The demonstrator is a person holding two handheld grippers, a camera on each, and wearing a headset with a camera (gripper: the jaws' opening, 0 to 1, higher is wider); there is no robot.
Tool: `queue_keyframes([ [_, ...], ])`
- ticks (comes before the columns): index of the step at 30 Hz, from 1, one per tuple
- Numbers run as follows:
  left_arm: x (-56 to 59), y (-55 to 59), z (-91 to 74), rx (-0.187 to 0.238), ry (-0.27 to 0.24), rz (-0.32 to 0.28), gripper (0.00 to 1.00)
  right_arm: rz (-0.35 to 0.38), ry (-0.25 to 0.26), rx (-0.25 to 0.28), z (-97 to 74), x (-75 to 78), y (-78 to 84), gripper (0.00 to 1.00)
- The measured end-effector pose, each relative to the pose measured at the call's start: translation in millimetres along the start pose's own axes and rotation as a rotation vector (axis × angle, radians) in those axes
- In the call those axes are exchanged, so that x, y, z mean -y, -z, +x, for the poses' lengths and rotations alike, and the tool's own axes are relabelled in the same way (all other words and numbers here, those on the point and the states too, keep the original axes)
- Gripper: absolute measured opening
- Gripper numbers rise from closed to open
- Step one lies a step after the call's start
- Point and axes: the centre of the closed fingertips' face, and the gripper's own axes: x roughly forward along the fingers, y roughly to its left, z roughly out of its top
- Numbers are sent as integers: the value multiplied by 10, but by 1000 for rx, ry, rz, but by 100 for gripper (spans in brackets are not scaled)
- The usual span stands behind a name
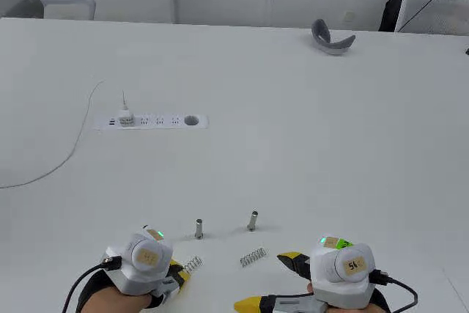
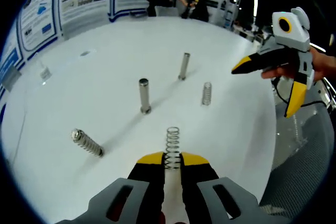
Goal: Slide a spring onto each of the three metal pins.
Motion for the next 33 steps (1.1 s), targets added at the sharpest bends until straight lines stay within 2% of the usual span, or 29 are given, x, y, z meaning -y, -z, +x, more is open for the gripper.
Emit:
queue_keyframes([
  [7,-13,93,-159,-1,-1,-31,11,-3,-3,0,-15,-14,0,82],
  [10,1,86,-232,25,14,-90,11,-3,-4,-2,-26,-22,11,81],
  [14,5,81,-325,49,20,-109,11,-3,-13,-5,-25,-51,24,81],
  [18,44,56,-417,65,25,-111,11,1,-24,-8,-7,-88,31,80],
  [23,114,12,-531,78,34,-86,11,-1,-34,-6,20,-127,-1,80],
  [28,135,-21,-619,97,40,-84,11,-2,-46,1,28,-174,-50,79],
  [33,272,-16,-676,101,69,-66,11,-3,-67,2,37,-232,-59,78],
])
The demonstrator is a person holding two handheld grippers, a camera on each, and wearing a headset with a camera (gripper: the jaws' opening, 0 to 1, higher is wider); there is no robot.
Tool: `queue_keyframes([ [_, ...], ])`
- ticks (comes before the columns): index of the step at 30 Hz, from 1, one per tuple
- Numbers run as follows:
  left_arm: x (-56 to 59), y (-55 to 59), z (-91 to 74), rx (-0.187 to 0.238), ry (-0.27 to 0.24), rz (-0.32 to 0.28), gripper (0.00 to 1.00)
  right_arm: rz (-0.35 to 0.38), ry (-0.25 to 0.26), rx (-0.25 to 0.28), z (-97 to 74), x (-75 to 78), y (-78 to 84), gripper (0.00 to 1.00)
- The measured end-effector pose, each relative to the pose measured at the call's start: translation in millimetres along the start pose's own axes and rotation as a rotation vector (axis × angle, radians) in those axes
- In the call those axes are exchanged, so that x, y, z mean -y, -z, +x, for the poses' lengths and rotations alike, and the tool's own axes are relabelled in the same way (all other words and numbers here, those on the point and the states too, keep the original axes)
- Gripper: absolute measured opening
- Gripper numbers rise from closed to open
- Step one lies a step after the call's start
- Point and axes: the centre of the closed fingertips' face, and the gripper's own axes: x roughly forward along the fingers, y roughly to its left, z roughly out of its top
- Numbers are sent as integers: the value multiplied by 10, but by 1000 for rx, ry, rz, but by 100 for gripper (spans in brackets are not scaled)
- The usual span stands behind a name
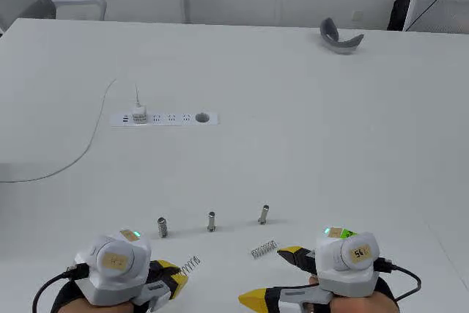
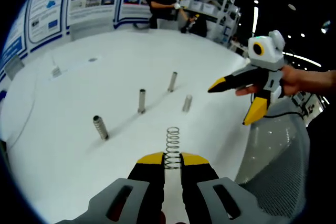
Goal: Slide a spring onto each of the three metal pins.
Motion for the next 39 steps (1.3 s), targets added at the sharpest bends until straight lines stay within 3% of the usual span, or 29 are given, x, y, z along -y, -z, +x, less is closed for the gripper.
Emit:
queue_keyframes([
  [6,251,33,-22,-6,45,36,11,14,-51,3,29,-145,19,74],
  [9,382,47,-17,-12,70,54,11,16,-88,-22,59,-234,81,72],
  [13,489,49,2,-14,93,73,11,26,-112,-23,72,-292,101,69],
  [25,667,-20,49,-9,124,125,11,87,-154,-5,92,-367,82,59],
  [34,794,-71,79,-7,149,170,11,181,-196,12,83,-423,9,39],
  [39,827,-105,80,-1,158,198,11,198,-221,14,81,-478,-13,30],
])
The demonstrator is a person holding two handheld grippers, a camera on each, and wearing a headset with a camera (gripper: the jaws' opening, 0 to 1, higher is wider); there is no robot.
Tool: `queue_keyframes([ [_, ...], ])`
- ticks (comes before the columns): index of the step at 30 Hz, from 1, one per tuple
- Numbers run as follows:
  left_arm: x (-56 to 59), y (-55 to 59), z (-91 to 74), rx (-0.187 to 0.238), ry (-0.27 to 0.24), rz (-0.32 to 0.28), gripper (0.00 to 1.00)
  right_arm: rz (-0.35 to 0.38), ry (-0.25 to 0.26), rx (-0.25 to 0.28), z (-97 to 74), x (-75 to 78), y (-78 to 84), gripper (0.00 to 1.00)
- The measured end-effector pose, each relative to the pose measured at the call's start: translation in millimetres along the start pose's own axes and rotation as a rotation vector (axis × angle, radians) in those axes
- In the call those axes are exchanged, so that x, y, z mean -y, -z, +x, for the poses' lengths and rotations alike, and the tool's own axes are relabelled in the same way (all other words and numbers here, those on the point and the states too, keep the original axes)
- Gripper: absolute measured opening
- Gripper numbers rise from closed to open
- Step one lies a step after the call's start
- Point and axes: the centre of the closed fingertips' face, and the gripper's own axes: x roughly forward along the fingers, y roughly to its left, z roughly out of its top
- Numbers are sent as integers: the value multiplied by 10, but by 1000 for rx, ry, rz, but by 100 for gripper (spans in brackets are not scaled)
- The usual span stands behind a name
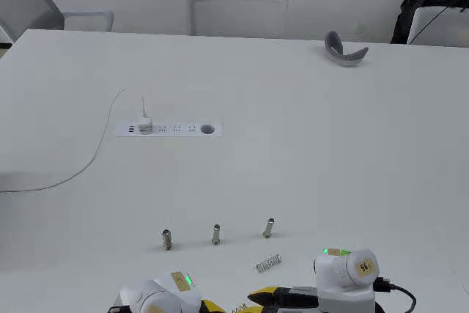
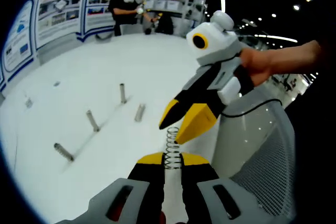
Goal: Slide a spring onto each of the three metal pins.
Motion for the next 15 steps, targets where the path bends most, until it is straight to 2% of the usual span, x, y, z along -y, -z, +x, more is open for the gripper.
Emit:
queue_keyframes([
  [10,23,-46,-8,13,17,24,11,36,-53,-18,27,-111,25,23],
  [15,38,-32,-1,7,26,36,11,45,-53,-33,25,-95,49,19],
])
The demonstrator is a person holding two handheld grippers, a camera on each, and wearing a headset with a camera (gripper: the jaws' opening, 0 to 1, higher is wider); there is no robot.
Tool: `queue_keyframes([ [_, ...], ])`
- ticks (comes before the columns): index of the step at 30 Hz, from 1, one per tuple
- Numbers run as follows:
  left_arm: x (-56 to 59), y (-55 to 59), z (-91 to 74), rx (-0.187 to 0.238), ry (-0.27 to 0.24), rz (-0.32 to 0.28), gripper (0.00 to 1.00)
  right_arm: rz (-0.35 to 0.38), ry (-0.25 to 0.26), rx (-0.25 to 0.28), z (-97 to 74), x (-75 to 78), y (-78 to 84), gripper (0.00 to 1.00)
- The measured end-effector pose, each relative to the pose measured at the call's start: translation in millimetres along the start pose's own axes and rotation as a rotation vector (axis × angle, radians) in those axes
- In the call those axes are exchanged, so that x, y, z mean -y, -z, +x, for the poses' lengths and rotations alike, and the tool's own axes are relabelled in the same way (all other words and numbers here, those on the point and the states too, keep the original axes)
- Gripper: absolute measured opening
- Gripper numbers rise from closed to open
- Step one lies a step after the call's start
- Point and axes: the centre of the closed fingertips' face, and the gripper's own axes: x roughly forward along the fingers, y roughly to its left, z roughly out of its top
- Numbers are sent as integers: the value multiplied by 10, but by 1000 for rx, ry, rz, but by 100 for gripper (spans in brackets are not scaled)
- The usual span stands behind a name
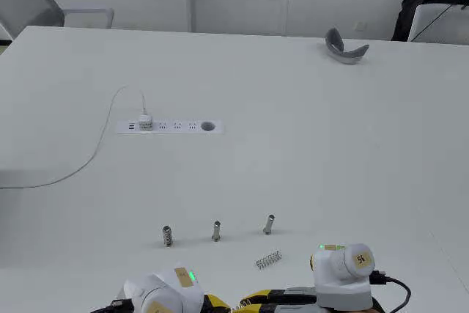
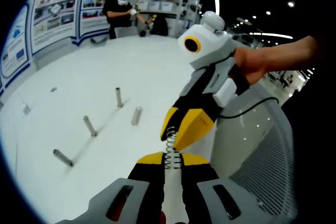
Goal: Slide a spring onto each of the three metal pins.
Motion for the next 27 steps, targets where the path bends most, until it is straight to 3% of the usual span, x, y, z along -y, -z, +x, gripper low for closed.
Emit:
queue_keyframes([
  [8,25,35,10,-18,13,26,10,15,-28,-10,-10,-47,7,16],
  [13,60,7,19,-27,28,112,10,14,-52,-27,-6,-100,26,15],
  [15,64,-5,21,-25,36,117,10,7,-62,-32,-9,-122,19,13],
  [20,24,-79,0,-7,49,113,10,4,-68,-29,-37,-141,-61,12],
  [27,-21,-274,-49,45,90,111,10,-109,-70,-56,-127,-205,-246,12],
])
